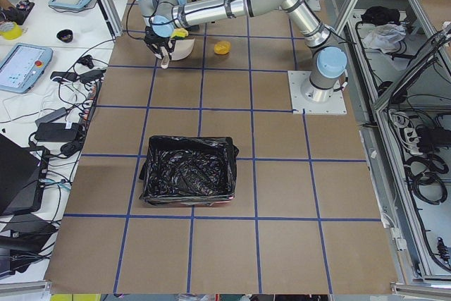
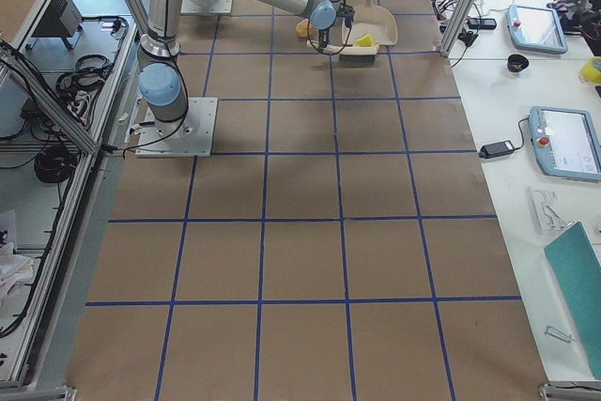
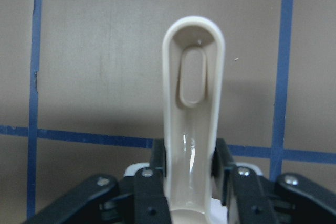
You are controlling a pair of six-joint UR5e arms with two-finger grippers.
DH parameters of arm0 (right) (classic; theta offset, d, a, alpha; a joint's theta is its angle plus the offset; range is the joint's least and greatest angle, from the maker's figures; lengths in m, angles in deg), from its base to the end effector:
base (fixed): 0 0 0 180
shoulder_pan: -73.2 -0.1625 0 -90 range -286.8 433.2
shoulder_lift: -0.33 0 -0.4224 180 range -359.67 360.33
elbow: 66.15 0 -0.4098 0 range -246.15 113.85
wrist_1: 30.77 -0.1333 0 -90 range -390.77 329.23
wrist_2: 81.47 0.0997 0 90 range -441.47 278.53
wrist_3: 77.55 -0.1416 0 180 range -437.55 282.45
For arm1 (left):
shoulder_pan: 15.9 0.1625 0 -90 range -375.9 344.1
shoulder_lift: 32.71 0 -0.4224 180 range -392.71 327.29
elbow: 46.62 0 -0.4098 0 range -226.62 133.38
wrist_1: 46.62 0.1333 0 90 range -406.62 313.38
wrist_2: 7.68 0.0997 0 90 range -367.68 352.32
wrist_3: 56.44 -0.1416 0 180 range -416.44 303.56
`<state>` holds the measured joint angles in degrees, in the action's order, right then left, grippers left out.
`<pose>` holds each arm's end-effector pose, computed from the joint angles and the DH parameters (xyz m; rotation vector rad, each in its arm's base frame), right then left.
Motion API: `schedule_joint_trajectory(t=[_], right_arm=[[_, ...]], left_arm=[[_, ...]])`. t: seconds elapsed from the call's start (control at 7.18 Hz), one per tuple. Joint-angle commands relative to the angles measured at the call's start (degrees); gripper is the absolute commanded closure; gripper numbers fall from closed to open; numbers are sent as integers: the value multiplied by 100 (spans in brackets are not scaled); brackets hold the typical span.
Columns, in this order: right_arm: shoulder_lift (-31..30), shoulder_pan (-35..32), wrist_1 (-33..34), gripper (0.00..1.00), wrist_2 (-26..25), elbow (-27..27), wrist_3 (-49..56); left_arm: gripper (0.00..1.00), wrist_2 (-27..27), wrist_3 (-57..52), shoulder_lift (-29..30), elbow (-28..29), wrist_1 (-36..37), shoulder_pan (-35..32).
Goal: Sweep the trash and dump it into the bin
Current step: 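Sweep the bread and sponge into the dustpan with the right gripper's brush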
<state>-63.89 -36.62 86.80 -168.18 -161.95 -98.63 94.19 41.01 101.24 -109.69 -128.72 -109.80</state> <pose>0.3441 -0.5376 0.1803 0.0373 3.1092 0.1332 -0.1557 -0.7526 0.1940 -2.0869 1.9943 -0.0862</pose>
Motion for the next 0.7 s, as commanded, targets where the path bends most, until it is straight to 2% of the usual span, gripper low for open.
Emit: schedule_joint_trajectory(t=[0.0,0.56], right_arm=[[408,-398,3,84,250,569,-578],[498,-505,-58,84,480,783,-826]], left_arm=[[100,-17,116,9,5,1,-50],[100,-79,-14,-9,-13,10,-111]])
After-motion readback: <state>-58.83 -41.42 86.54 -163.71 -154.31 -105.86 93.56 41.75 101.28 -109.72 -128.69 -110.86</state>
